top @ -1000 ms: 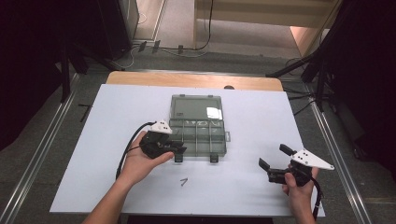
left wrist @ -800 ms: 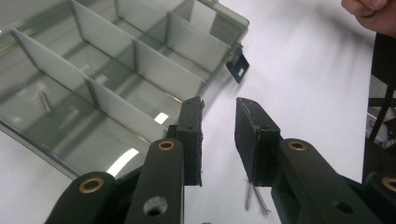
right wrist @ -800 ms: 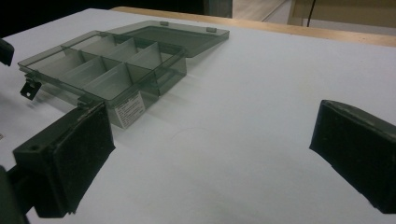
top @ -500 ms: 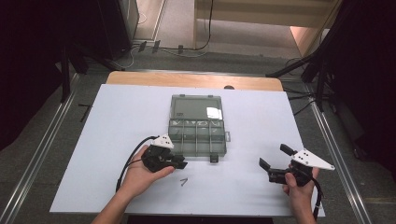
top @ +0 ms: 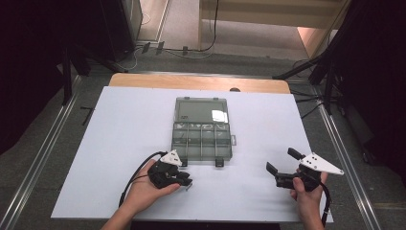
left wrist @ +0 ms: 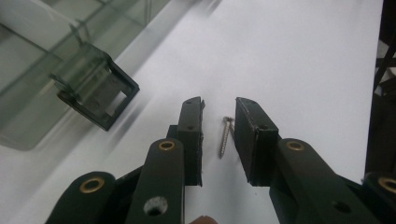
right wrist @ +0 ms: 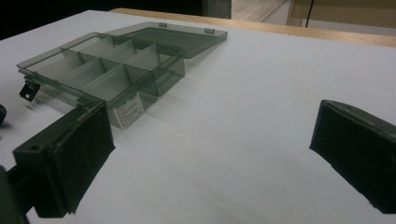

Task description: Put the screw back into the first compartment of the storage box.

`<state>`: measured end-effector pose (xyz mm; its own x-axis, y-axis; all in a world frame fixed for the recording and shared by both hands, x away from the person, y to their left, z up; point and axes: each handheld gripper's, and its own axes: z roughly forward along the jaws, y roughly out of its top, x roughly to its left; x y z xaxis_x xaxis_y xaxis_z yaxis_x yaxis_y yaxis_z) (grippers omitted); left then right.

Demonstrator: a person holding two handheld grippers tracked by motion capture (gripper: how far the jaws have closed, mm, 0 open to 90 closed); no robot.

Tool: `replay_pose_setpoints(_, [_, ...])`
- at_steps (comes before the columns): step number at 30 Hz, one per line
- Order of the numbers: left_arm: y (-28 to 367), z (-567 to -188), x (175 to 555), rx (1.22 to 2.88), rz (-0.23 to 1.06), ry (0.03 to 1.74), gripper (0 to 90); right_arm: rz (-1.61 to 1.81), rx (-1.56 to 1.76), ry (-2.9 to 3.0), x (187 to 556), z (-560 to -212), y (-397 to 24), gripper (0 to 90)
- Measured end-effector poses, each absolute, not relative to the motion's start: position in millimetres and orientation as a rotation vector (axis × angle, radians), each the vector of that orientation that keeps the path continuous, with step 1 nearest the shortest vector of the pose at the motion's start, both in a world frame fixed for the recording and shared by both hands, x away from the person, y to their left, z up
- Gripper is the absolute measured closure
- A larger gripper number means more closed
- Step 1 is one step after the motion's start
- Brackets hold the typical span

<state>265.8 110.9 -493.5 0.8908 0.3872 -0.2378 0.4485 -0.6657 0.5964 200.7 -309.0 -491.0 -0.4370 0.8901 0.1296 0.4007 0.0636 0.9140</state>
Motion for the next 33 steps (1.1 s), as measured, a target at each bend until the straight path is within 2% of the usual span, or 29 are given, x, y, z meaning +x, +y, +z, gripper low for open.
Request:
replay_pose_setpoints(5, [109.2,-496.4,262.0,2.382,-0.109,0.601,72.2,1.357,1.288,1.875,200.7,-490.9,-308.5,0.0])
replay_pose_setpoints(7, [109.5,-497.2,262.8,2.379,-0.106,0.605,77.3,1.352,1.284,1.876,201.1,-491.1,-308.1,0.0])
replay_pose_setpoints(12, [107.2,-497.6,260.6,2.383,-0.083,0.600,77.4,1.343,1.278,1.873,199.9,-490.6,-309.8,0.0])
replay_pose_setpoints(16, [103.3,-496.8,255.2,2.417,-0.004,0.572,77.9,1.343,1.289,1.868,200.5,-491.1,-311.3,0.0])
replay_pose_setpoints(17, [102.0,-496.8,253.7,2.423,0.017,0.569,81.6,1.343,1.289,1.867,200.6,-491.1,-311.4,0.0])
replay_pose_setpoints(20, [101.2,-497.0,252.8,2.427,0.033,0.568,84.4,1.340,1.291,1.869,200.9,-491.4,-311.3,0.0])
replay_pose_setpoints(22, [102.3,-497.6,254.7,2.422,0.011,0.564,87.7,1.337,1.291,1.872,201.1,-491.7,-311.1,0.0])
replay_pose_setpoints(33, [107.6,-497.0,261.9,2.355,-0.084,0.619,88.2,1.345,1.286,1.872,200.9,-491.3,-310.9,0.0])
